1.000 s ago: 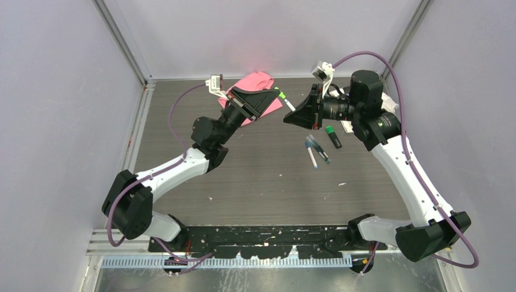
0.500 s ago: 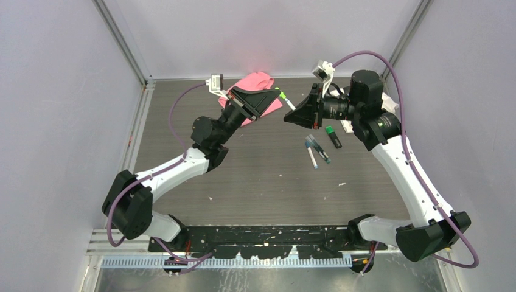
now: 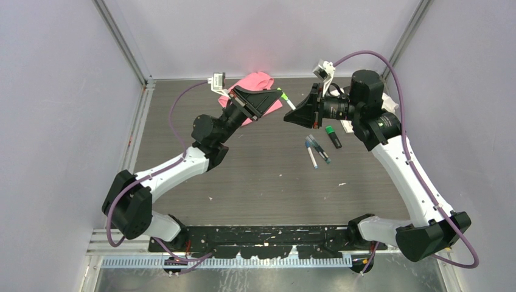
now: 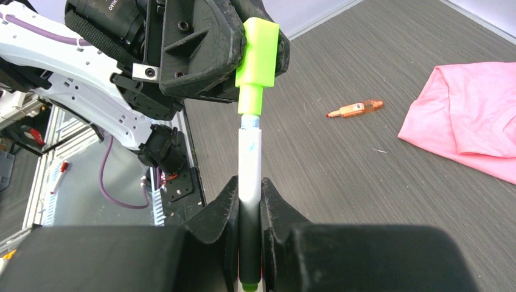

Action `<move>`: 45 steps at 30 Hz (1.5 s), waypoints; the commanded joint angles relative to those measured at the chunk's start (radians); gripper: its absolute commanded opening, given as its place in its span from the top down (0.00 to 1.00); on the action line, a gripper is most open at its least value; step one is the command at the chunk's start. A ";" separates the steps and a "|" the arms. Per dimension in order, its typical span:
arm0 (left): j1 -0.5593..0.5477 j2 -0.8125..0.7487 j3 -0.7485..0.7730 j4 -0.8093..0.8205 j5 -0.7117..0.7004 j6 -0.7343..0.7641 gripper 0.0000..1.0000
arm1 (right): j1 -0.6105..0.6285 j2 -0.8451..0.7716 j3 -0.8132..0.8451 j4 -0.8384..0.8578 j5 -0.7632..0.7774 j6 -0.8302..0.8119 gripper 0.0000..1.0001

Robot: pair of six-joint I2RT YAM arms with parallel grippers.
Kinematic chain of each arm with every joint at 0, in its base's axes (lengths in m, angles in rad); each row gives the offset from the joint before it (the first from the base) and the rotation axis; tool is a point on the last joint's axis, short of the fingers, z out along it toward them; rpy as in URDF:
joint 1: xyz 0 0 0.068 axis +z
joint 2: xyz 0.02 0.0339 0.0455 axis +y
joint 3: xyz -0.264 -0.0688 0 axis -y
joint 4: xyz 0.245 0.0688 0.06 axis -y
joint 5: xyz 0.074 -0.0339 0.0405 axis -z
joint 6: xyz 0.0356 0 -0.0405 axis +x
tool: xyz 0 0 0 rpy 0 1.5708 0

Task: Insert the pens into the pen caps
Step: Insert the pen cap onto the pen, then press the pen cap onto the pen.

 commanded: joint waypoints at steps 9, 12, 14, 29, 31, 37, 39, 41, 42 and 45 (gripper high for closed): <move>-0.009 -0.046 0.152 -0.371 0.298 0.204 0.99 | 0.006 -0.012 0.024 0.000 0.013 -0.067 0.99; -0.016 -0.046 0.151 -0.396 0.341 0.229 0.99 | 0.005 -0.010 0.025 0.003 0.022 -0.088 0.99; -0.029 -0.043 0.146 -0.398 0.364 0.251 0.99 | 0.006 -0.008 0.022 0.028 0.022 -0.088 0.99; -0.150 0.005 0.105 -0.594 0.521 0.303 0.99 | -0.046 0.029 0.018 0.498 0.111 0.103 0.99; -0.153 0.005 0.102 -0.646 0.548 0.309 0.99 | -0.049 0.039 0.037 0.467 0.099 0.071 0.99; -0.153 0.052 0.154 -0.823 0.660 0.345 0.99 | -0.023 0.039 0.065 0.302 -0.007 -0.093 0.99; -0.153 0.061 0.173 -0.883 0.681 0.365 0.99 | -0.017 0.031 0.080 0.220 0.026 -0.187 0.99; -0.153 0.067 0.200 -0.986 0.677 0.402 0.99 | -0.018 0.032 0.094 0.176 0.073 -0.227 0.99; -0.154 0.069 0.222 -1.081 0.648 0.444 0.99 | -0.019 0.033 0.096 0.182 0.085 -0.216 0.99; -0.155 0.062 0.251 -1.219 0.525 0.538 0.99 | -0.019 0.033 0.084 0.217 0.098 -0.154 0.99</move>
